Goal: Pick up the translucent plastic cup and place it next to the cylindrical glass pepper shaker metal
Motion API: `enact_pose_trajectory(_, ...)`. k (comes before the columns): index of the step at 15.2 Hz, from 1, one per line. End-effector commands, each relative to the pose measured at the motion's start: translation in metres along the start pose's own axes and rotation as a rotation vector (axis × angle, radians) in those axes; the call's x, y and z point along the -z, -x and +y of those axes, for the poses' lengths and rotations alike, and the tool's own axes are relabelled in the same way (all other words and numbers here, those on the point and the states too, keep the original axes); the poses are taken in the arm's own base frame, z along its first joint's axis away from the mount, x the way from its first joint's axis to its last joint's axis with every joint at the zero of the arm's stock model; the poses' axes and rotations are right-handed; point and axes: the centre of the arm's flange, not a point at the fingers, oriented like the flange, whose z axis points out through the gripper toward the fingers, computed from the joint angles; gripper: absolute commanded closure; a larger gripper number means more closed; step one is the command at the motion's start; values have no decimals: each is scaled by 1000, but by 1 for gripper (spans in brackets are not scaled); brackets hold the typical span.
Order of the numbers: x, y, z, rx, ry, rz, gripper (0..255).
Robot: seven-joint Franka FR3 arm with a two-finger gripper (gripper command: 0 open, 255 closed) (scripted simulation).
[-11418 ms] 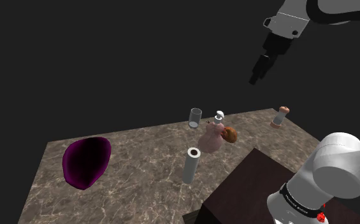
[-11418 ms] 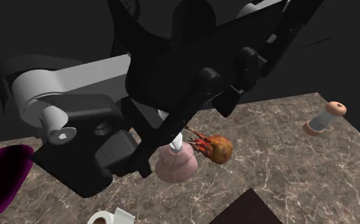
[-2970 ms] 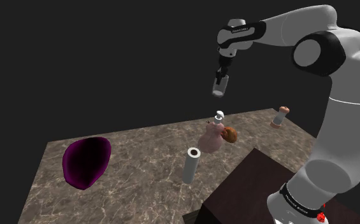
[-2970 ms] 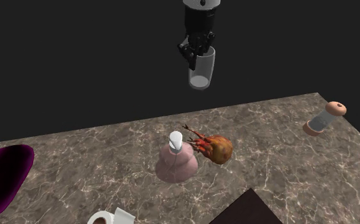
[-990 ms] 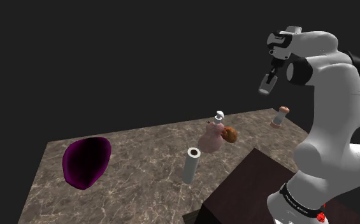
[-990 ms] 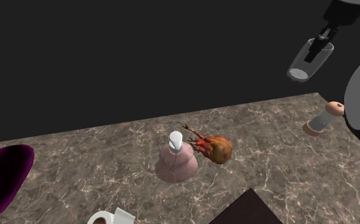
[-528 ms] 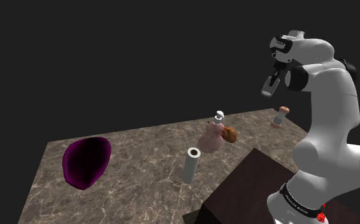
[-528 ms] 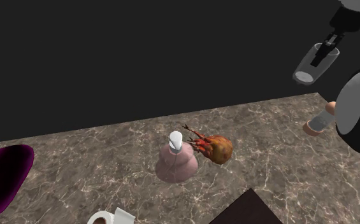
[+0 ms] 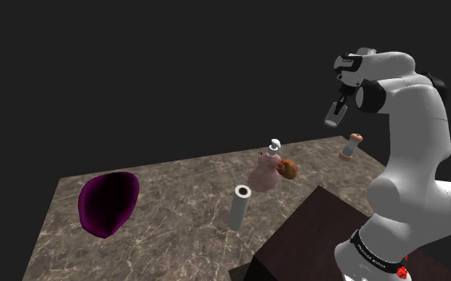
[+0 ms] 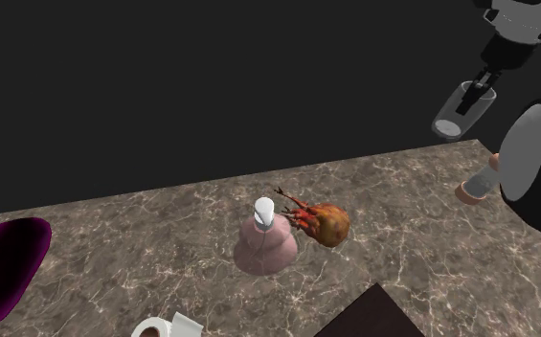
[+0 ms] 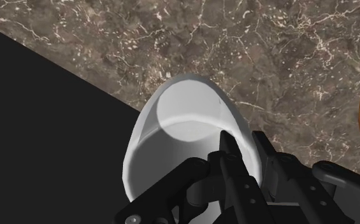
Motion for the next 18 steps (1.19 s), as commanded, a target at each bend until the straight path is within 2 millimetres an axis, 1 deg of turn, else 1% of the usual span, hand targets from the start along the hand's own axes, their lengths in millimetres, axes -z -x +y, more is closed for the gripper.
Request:
enact_pose_trajectory(1,-10,0,0,0,1,0,255)
enact_pose_trajectory(18,-100,1,3,0,1,0,255)
